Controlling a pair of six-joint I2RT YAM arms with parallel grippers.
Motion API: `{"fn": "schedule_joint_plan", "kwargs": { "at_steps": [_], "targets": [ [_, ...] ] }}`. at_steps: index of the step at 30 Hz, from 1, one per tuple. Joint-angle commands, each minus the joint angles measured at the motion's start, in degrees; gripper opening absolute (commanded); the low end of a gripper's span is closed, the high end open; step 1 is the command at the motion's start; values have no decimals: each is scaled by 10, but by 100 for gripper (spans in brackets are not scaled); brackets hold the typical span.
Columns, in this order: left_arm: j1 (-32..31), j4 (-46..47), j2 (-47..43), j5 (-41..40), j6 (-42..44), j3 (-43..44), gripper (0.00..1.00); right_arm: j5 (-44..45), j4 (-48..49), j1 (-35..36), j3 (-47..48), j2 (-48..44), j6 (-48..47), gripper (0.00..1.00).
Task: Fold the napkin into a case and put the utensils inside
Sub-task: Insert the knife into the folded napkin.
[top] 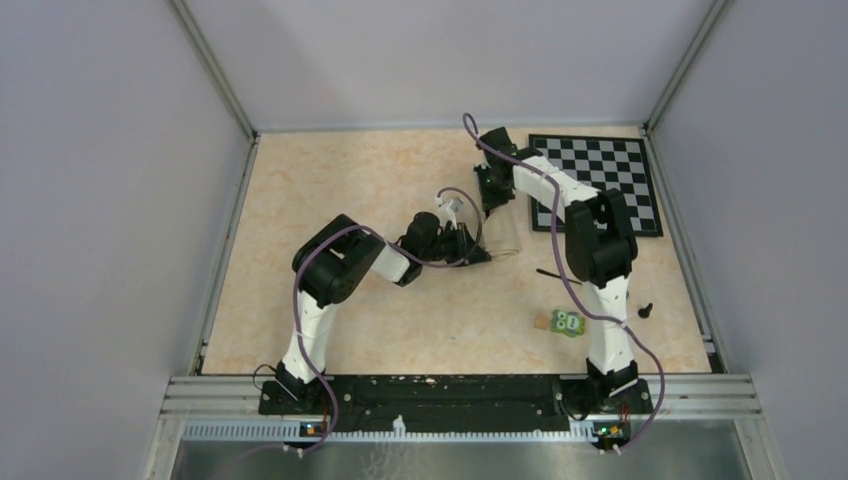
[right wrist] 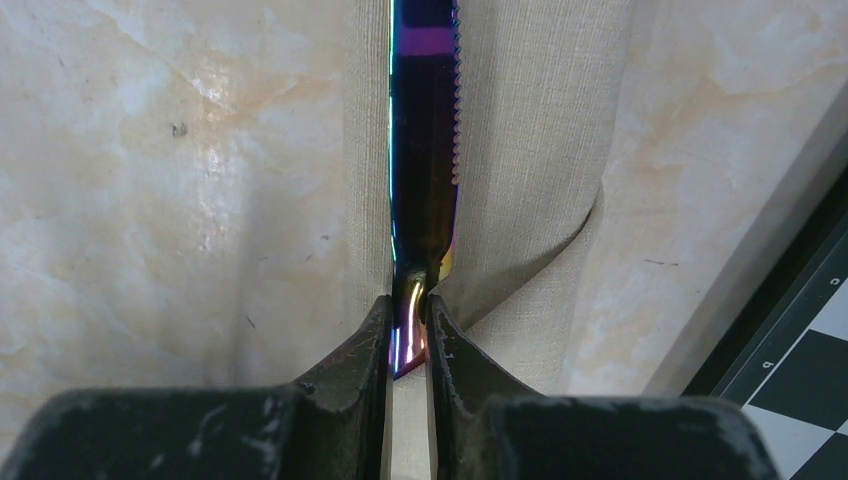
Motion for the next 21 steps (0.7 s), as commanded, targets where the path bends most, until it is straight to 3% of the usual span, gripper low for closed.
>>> {"fn": "schedule_joint_plan", "kwargs": {
  "at_steps": [1,21],
  "targets": [
    [10,-50,20,-28,13,7,22,-11,-6,11,-13,-50,11,0],
    [11,-66,11,-28,28,3,21,-13,-12,17,-39,-67,41,0]
  ]
}}
